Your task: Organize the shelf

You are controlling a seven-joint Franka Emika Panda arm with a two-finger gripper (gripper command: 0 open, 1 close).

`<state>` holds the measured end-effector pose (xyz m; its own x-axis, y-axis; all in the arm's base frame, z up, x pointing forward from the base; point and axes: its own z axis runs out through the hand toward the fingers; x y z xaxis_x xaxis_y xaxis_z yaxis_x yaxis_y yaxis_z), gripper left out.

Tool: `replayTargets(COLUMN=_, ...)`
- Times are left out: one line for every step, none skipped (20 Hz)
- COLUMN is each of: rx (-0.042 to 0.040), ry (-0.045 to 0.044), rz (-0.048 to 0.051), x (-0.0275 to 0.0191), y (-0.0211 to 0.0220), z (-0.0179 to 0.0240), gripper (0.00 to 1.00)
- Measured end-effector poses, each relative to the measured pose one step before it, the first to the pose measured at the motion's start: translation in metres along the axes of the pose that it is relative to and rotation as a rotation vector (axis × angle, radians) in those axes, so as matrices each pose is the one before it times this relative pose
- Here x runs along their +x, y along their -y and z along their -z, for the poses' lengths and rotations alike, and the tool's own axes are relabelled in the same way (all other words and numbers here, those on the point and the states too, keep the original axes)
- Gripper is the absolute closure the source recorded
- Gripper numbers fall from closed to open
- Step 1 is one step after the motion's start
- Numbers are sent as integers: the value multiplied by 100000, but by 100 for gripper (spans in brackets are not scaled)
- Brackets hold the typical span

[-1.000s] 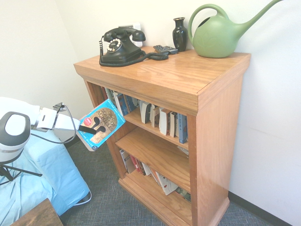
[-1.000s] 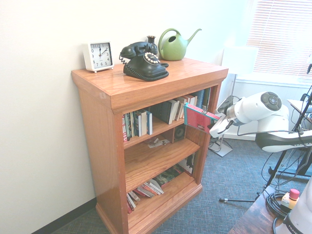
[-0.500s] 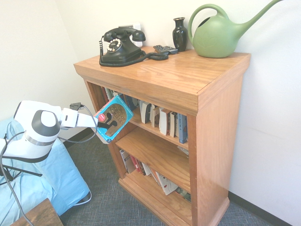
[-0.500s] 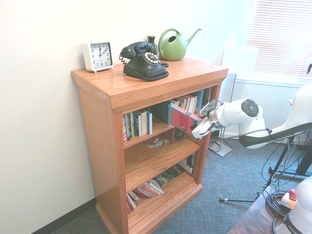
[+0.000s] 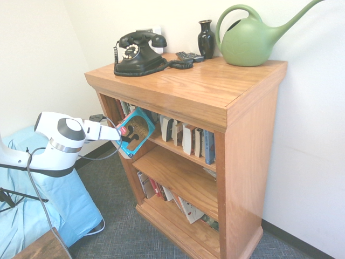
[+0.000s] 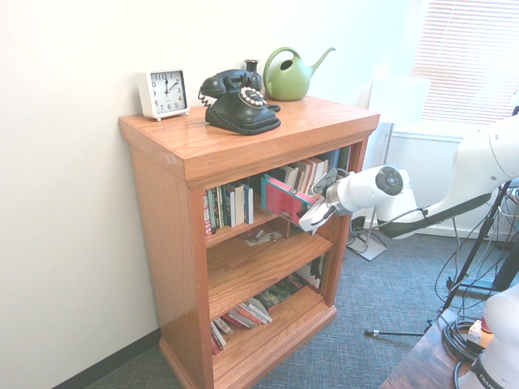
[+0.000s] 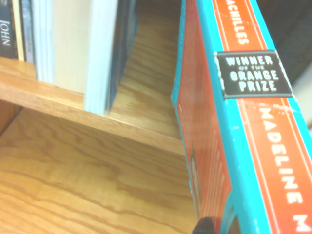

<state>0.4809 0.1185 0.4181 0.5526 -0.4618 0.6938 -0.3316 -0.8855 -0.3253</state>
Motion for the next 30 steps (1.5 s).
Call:
replayTargets(rx=329, ry=1053, rz=-680, x=-124, y=232, z=-500, gripper=100)
replayTargets(rx=45, ry=696, rz=-584, x=-71, y=243, z=-465, gripper=100)
replayTargets(rx=-138, ry=330, rz=-434, x=30, y=270, z=-402, gripper=100)
replayTargets(rx=-123, ry=-4, rz=-327, x=101, y=384, z=-348, gripper=100)
replayTargets(rx=30, ry=-273, rz=-307, x=107, y=412, z=-252, gripper=100)
replayTargets(rx=6, ry=-512, rz=-202, x=128, y=459, z=-225, gripper=100)
replayTargets(rx=-79, ry=-341, rz=-216, x=82, y=368, z=-216, gripper=100)
replayTargets(rx=-108, ry=-303, rz=-280, x=34, y=314, z=-231, gripper=100)
replayTargets(rx=-238, ry=-721, rz=207, x=89, y=306, z=-256, gripper=100)
replayTargets(rx=-296, ry=-1113, rz=313, x=72, y=317, z=-294, gripper=100)
replayTargets(rx=-292, ry=-1636, rz=342, x=184, y=329, z=-295, gripper=100)
replayTargets(rx=-108, ry=-1823, rz=179, x=185, y=325, z=-334, gripper=100)
replayTargets(rx=-75, ry=-1595, rz=330, x=146, y=287, z=-411, gripper=100)
replayTargets(rx=-155, ry=-1144, rz=277, x=42, y=212, z=-464, gripper=100)
replayTargets(rx=-59, ry=-567, rz=111, x=-90, y=167, z=-492, gripper=100)
replayTargets(rx=-13, ry=-129, rz=174, x=-195, y=161, z=-508, gripper=100)
replayTargets(rx=-104, ry=97, rz=215, x=-289, y=130, z=-461, gripper=100)
replayTargets(rx=224, ry=-56, rz=73, x=-171, y=257, z=-302, gripper=100)
replayTargets(rx=105, ry=-498, rz=111, x=29, y=358, z=-191, gripper=100)
replayTargets(rx=-131, ry=-349, rz=28, x=-31, y=321, z=-125, gripper=100)
replayTargets(rx=65, ry=-324, rz=-44, x=-4, y=370, z=-78, gripper=100)
replayTargets(rx=223, ry=-112, rz=-103, x=-7, y=318, z=-71, gripper=100)
replayTargets(rx=154, ry=-104, rz=-121, x=13, y=242, z=-75, gripper=100)
replayTargets(rx=-74, ry=-321, rz=-171, x=78, y=201, z=-97, gripper=100)
replayTargets(rx=-154, ry=-385, rz=-273, x=90, y=253, z=-143, gripper=100)
replayTargets(rx=-108, ry=-271, rz=-256, x=62, y=245, z=-128, gripper=100)
replayTargets(rx=86, ry=-208, rz=-279, x=112, y=253, z=-113, gripper=100)
replayTargets(rx=208, ry=-298, rz=-297, x=231, y=284, z=-125, gripper=100)
replayTargets(rx=31, ry=-230, rz=-66, x=221, y=233, z=-147, gripper=100)
replayTargets(rx=-26, ry=-154, rz=-76, x=251, y=236, z=-157, gripper=100)
